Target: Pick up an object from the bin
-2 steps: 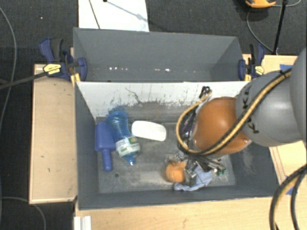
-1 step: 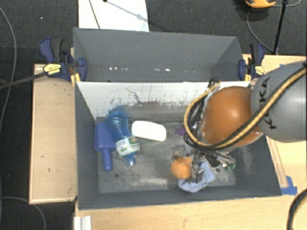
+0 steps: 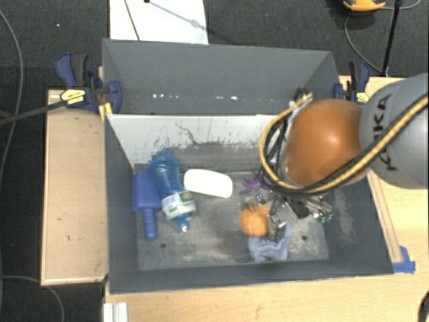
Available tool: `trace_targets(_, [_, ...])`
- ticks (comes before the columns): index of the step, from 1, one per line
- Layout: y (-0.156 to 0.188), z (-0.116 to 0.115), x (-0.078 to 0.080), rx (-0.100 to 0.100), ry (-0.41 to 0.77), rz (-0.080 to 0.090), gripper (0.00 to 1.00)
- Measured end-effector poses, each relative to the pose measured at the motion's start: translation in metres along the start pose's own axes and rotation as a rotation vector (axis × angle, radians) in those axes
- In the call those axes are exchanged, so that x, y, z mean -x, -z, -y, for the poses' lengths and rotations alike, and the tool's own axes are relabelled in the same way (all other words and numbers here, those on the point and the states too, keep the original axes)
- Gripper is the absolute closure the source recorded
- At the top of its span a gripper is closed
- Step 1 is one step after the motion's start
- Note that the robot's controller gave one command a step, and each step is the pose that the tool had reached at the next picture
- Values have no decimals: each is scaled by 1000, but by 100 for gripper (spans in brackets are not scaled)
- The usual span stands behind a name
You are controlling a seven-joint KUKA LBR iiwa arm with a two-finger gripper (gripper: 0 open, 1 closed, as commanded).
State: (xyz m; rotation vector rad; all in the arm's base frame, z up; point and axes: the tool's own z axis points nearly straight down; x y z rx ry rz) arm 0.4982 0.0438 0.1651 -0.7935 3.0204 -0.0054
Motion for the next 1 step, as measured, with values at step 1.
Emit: trace_targets(1, [43, -3, -5, 6, -15, -9, 100])
